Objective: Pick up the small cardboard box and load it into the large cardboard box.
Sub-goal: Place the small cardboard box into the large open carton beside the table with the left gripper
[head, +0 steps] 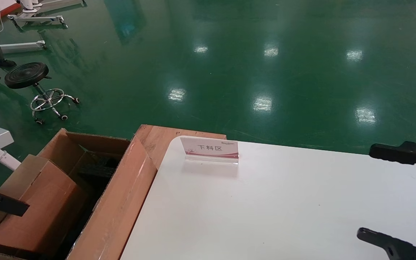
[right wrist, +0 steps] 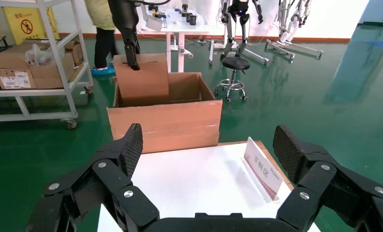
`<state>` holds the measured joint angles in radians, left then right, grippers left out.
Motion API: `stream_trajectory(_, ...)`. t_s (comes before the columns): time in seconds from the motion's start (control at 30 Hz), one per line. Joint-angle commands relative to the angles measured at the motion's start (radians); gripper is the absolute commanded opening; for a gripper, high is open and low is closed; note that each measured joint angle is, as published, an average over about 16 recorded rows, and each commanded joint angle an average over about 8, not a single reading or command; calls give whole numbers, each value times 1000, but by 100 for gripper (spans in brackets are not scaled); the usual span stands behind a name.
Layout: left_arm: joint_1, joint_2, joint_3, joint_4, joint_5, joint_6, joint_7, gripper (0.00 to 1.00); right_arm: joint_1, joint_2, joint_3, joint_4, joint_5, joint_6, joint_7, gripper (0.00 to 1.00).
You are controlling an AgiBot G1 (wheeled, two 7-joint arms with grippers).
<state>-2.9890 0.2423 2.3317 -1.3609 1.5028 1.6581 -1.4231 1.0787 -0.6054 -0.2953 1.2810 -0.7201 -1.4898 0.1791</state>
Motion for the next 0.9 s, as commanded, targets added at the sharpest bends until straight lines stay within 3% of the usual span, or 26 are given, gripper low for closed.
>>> stream_trajectory(0.03,0,-3,0,2,9,1,19,0,0,0,0,0,0,0,0,100)
stream_trajectory(0.9,11,-84,-101,66,137,8,239,0,0,1,-2,0,1,1,-1,100)
